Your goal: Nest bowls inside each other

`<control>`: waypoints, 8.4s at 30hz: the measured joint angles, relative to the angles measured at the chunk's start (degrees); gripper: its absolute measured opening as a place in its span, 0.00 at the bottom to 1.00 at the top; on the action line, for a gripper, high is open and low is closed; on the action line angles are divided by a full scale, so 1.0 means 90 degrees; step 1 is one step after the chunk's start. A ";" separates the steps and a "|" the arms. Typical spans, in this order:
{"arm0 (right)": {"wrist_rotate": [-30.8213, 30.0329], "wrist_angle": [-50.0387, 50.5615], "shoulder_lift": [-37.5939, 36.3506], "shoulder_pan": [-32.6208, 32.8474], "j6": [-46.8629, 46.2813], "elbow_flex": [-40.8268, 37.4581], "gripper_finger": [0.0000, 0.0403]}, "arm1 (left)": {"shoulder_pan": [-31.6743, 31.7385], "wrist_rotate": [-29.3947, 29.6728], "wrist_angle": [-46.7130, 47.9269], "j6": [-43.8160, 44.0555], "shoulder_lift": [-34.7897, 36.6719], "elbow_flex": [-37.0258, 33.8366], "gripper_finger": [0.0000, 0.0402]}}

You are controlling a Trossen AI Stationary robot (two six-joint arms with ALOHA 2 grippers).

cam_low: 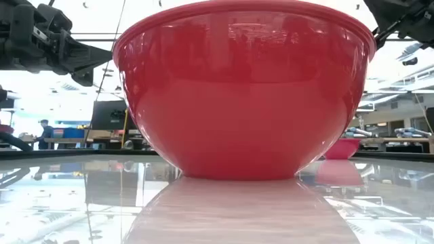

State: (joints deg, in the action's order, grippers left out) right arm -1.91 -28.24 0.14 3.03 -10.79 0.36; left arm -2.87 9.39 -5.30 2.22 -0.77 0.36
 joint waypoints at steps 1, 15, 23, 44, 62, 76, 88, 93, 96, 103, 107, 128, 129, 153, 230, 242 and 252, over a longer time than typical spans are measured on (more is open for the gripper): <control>0.0000 -0.0001 0.0002 0.0002 0.0002 0.0000 0.05 | 0.0002 0.0000 0.0000 0.0000 0.0002 0.0000 0.03; 0.0000 0.0001 0.0002 0.0000 0.0000 0.0000 0.05 | 0.0002 0.0000 0.0000 0.0000 0.0001 0.0001 0.03; 0.0000 0.0000 0.0002 0.0000 0.0001 0.0000 0.05 | 0.0002 0.0000 0.0000 0.0000 0.0000 0.0002 0.03; 0.0000 -0.0001 0.0002 0.0002 0.0000 0.0000 0.05 | 0.0001 0.0000 0.0000 0.0000 0.0000 0.0000 0.03; 0.0000 -0.0001 0.0001 0.0002 0.0002 0.0000 0.05 | 0.0024 0.0197 -0.0629 -0.1469 0.0004 0.0000 0.03; -0.1393 -0.0431 0.0043 -0.0091 0.1658 0.0000 0.05 | 0.0024 0.0199 -0.0703 -0.0598 0.0003 0.0000 0.03; -0.2709 -0.2356 0.0056 -0.0154 0.0762 0.0007 0.05 | 0.0027 0.1065 -0.2033 -0.1747 0.0004 0.0000 0.03; -0.3064 -0.1128 0.0140 -0.0240 0.1490 0.0263 0.05 | 0.0071 0.1365 -0.2092 -0.2200 0.0002 0.0000 0.03; -0.3380 -0.0435 0.0517 -0.0405 0.1053 0.0281 0.05 | 0.0246 0.1425 -0.2093 -0.2099 -0.0009 0.0000 0.03; -0.2834 -0.0023 0.2321 -0.1024 -0.0092 0.0376 0.10 | 0.1062 0.1664 -0.2287 -0.1768 -0.0702 0.0000 0.12; -0.2763 -0.0031 0.3678 -0.1362 -0.0464 0.0840 0.20 | 0.1586 0.1659 -0.2744 -0.1509 -0.1473 0.0000 0.20; -0.0505 0.5829 1.0470 -0.4100 -0.1847 0.7565 0.49 | 0.2030 0.1642 -0.1394 0.0691 -0.4984 0.1832 0.37; -0.0399 0.5869 1.0658 -0.4137 -0.1831 0.7718 0.49 | 0.2034 0.1644 -0.1312 0.0691 -0.5037 0.1878 0.37; -0.0139 0.6078 1.1749 -0.4259 -0.0923 0.8327 0.06 | 0.2052 0.1647 -0.0698 0.0466 -0.5122 0.1923 0.37; -0.1153 0.6416 0.9839 0.1113 -0.3097 0.7419 0.23 | 0.2262 -0.1322 -0.0813 -0.0506 -0.5066 0.2531 0.37; -0.1124 0.5456 1.1344 0.1093 -0.2839 0.7417 0.23 | 0.1320 -0.2458 -0.1201 -0.1372 -0.5069 0.2637 0.37; -0.1526 0.6192 0.9410 0.1267 -0.2730 0.7412 0.23 | 0.1167 -0.2277 -0.1182 -0.1262 -0.5083 0.2637 0.37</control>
State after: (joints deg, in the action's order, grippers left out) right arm -15.65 27.49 84.83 14.43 -35.36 67.07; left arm 7.62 -11.11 -15.94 -9.14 -46.52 24.10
